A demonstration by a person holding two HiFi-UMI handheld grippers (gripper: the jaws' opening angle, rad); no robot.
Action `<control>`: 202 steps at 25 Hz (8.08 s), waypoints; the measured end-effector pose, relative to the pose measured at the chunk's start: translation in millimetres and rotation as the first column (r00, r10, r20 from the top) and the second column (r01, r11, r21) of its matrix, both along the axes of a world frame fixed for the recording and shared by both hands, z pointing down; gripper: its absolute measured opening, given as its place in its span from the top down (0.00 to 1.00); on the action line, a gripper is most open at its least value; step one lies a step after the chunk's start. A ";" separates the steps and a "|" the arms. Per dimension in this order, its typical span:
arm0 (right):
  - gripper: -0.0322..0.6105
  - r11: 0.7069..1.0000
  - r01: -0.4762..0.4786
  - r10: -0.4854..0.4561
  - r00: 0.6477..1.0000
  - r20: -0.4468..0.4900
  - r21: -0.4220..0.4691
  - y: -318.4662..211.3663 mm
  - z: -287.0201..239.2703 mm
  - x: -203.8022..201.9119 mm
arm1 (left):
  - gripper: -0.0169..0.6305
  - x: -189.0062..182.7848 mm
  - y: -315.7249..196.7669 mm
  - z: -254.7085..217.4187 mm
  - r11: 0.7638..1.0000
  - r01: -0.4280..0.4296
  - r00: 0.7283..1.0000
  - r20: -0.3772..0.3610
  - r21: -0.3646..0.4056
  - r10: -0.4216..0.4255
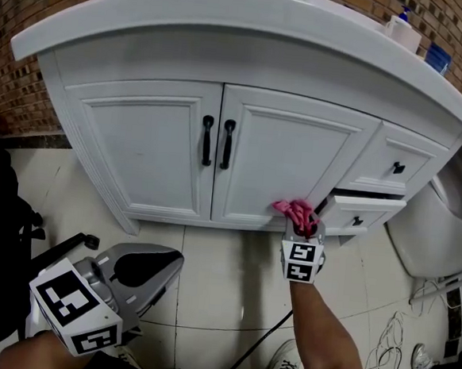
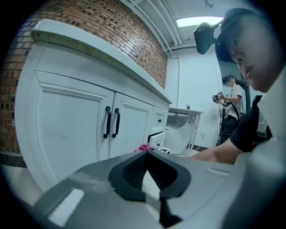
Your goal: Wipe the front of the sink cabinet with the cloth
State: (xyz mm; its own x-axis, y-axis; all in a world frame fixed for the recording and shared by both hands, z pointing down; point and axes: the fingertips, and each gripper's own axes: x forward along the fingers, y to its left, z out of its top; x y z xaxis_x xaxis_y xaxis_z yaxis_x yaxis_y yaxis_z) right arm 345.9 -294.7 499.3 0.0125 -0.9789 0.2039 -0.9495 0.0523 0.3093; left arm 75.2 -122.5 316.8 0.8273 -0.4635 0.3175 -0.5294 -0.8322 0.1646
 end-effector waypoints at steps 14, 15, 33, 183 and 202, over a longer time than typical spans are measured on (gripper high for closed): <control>0.73 0.983 -0.011 0.015 1.000 0.023 -0.186 -3.6 62.9 -3.0 | 0.97 -8.7 1.0 1.0 1.000 0.008 1.000 0.006 -0.004 -0.008; 0.73 0.981 -0.014 0.019 1.000 0.020 -0.194 -4.1 65.0 -3.3 | 0.97 -10.7 0.8 1.6 1.000 0.012 1.000 0.009 -0.005 -0.012; 0.73 0.918 -0.009 0.081 0.983 0.167 -0.396 -0.6 80.4 0.0 | 0.97 -37.8 5.8 -7.4 0.997 0.080 0.997 0.010 0.022 -0.081; 0.72 0.872 0.208 -0.228 0.974 0.007 -0.444 15.1 99.4 -123.6 | 0.97 -56.3 -4.3 -9.4 0.992 0.113 0.991 -0.071 -0.056 -0.117; 0.72 0.909 0.401 -0.352 0.886 -0.301 0.117 26.1 -124.6 -233.7 | 0.97 -77.1 -8.0 -17.4 0.982 0.179 0.977 -0.111 -0.055 -0.184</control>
State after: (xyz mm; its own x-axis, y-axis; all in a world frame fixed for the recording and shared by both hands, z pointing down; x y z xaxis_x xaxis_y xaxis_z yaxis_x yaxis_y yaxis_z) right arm 112.3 -268.6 374.7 -0.3340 -0.9396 0.0744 -0.7485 0.3123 0.5850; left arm -1.9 -130.5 299.4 0.7631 -0.5966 0.2484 -0.6460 -0.7147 0.2681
